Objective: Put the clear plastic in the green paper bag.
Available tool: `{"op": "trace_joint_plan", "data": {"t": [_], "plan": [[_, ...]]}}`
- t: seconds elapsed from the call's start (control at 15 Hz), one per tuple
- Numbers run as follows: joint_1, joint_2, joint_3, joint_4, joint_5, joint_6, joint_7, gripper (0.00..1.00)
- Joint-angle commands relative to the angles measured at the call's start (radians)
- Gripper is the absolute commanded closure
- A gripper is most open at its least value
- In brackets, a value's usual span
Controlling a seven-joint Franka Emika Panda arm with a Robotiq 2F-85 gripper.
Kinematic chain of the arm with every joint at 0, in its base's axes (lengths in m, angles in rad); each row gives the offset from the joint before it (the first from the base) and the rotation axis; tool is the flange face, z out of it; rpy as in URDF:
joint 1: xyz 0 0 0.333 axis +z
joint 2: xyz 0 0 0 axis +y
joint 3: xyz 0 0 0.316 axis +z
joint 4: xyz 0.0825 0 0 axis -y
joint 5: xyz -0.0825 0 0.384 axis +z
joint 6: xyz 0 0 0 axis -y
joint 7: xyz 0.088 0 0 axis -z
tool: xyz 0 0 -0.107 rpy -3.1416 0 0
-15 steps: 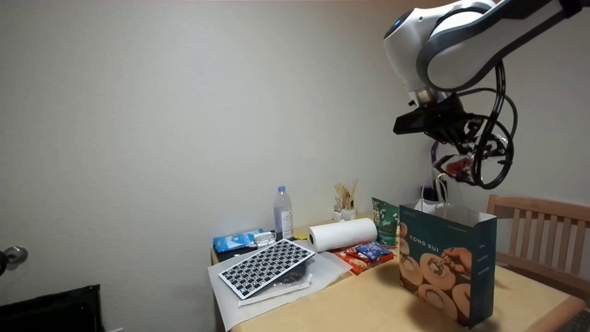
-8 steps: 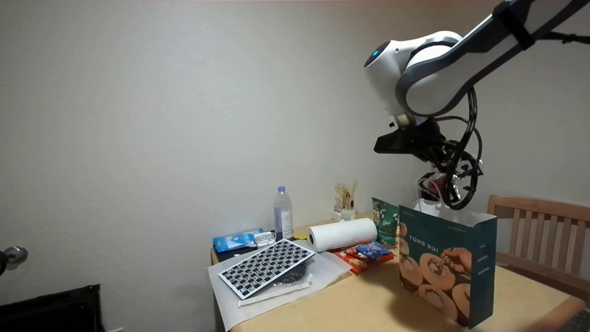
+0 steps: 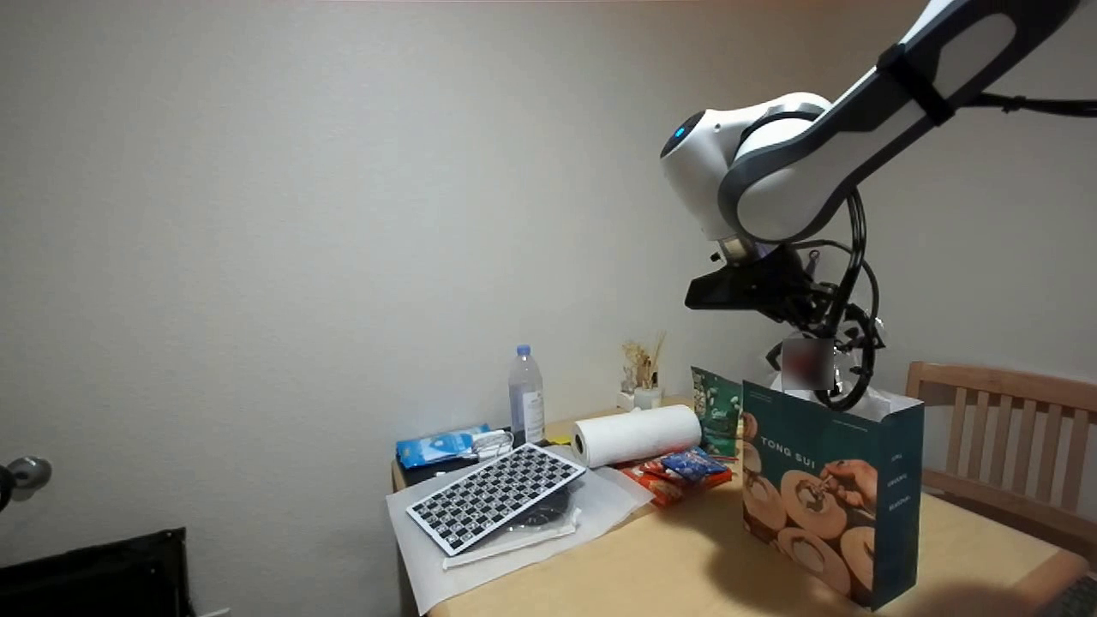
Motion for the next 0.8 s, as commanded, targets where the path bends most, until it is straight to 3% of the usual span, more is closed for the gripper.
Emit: {"op": "trace_joint_plan", "data": {"t": [0.0, 0.33, 0.4, 0.53, 0.73], "plan": [[0.011, 0.038, -0.024, 0.028, -0.002, -0.037, -0.042, 1.00], [0.016, 0.065, -0.040, 0.038, -0.006, -0.039, -0.092, 1.00], [0.017, 0.069, -0.041, 0.044, -0.003, -0.041, -0.102, 0.74], [0.018, 0.072, -0.043, 0.049, -0.007, -0.037, -0.113, 0.67], [0.020, 0.074, -0.042, 0.058, -0.012, -0.043, -0.117, 0.47]]}}
